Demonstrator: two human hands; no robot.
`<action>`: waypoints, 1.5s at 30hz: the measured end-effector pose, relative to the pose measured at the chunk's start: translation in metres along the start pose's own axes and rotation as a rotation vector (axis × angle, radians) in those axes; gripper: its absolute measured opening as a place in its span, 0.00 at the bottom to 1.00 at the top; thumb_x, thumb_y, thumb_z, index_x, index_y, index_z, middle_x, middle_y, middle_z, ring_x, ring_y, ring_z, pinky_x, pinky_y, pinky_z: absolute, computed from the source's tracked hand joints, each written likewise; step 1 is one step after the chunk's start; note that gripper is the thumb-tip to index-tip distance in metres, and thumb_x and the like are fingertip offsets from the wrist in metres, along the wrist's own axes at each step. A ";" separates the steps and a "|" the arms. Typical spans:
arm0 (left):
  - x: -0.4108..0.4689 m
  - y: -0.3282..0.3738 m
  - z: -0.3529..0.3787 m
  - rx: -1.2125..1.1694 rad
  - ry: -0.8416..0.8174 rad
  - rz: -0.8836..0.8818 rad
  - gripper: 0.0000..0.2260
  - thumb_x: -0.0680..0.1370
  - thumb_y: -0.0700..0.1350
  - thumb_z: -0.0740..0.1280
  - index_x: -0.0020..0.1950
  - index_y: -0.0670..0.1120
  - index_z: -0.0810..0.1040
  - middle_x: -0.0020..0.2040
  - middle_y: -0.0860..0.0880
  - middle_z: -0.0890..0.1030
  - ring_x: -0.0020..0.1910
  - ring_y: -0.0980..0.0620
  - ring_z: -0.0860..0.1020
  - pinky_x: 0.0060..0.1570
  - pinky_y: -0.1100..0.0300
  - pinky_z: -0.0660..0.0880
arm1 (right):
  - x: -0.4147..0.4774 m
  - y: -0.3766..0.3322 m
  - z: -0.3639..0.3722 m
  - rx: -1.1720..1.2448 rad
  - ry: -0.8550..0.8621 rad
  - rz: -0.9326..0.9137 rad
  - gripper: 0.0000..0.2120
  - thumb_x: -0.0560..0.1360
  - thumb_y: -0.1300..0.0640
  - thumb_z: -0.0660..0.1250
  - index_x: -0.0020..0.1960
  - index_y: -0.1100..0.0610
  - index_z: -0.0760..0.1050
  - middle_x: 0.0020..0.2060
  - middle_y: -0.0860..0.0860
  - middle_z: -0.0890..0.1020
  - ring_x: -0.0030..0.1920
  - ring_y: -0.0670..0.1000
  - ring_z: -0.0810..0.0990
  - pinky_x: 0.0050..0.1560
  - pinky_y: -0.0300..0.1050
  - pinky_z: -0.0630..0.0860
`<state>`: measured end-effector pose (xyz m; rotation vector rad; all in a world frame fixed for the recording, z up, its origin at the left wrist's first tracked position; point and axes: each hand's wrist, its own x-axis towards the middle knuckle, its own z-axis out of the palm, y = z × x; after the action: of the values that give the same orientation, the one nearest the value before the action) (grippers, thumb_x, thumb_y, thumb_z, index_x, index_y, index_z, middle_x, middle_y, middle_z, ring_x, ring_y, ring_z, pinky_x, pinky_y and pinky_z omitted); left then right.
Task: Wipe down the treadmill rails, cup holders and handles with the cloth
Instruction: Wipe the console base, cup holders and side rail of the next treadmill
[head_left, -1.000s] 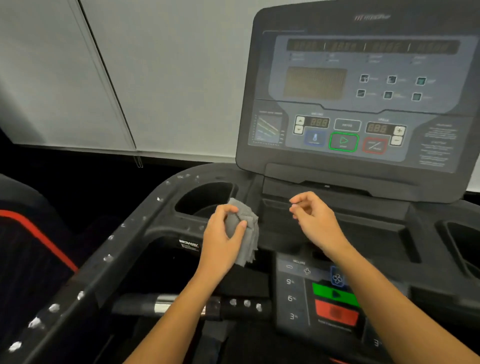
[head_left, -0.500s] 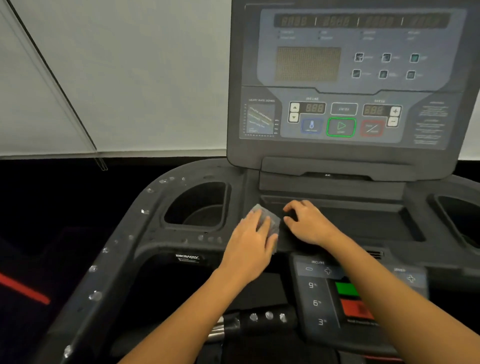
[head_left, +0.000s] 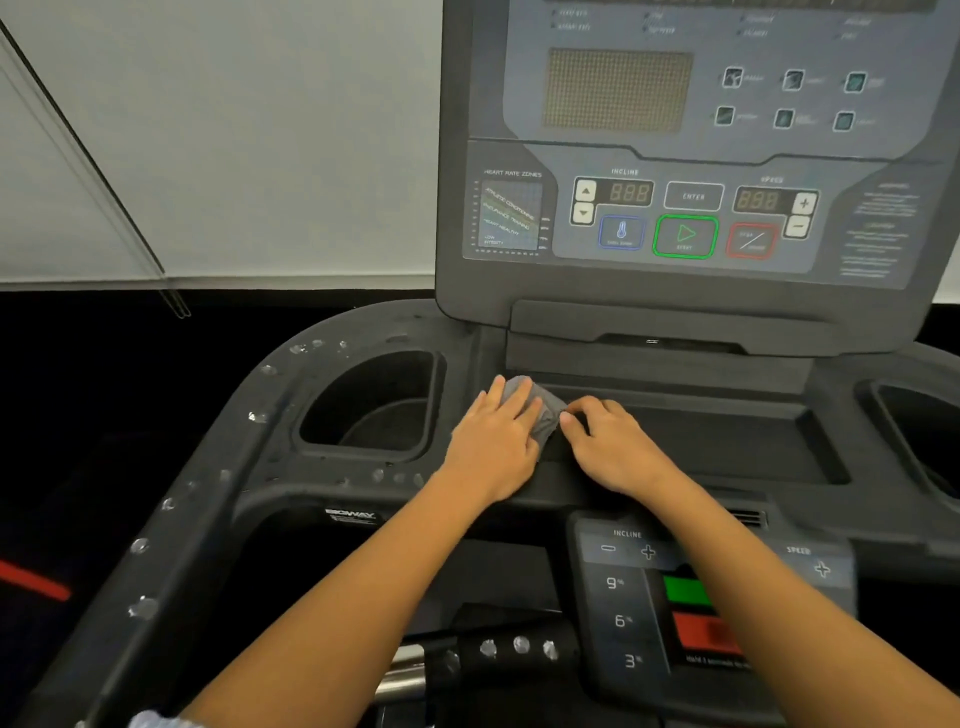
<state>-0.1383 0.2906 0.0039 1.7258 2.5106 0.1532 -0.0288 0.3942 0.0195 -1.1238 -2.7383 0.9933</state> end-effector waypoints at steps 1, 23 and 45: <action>-0.006 0.001 -0.002 -0.012 0.008 0.019 0.22 0.81 0.46 0.52 0.75 0.43 0.56 0.77 0.46 0.52 0.75 0.43 0.48 0.72 0.53 0.46 | 0.000 0.000 0.000 0.020 0.003 0.003 0.18 0.81 0.49 0.53 0.66 0.56 0.68 0.65 0.58 0.69 0.67 0.57 0.65 0.67 0.49 0.62; -0.033 0.011 0.006 -0.096 0.063 -0.391 0.25 0.83 0.48 0.45 0.75 0.38 0.40 0.76 0.40 0.44 0.75 0.44 0.47 0.72 0.54 0.45 | -0.006 0.000 -0.003 0.073 -0.023 -0.009 0.22 0.79 0.44 0.54 0.70 0.54 0.63 0.70 0.52 0.63 0.71 0.53 0.60 0.67 0.50 0.63; -0.068 -0.004 0.015 -0.420 0.198 -0.198 0.23 0.82 0.48 0.49 0.76 0.49 0.46 0.77 0.49 0.44 0.75 0.54 0.43 0.73 0.60 0.45 | 0.011 -0.027 -0.002 -0.105 -0.088 -0.179 0.24 0.79 0.46 0.57 0.72 0.53 0.60 0.74 0.54 0.55 0.75 0.55 0.48 0.74 0.52 0.53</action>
<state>-0.1162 0.2260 -0.0103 1.3482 2.5198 0.8063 -0.0540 0.3878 0.0340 -0.8460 -2.9284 0.9061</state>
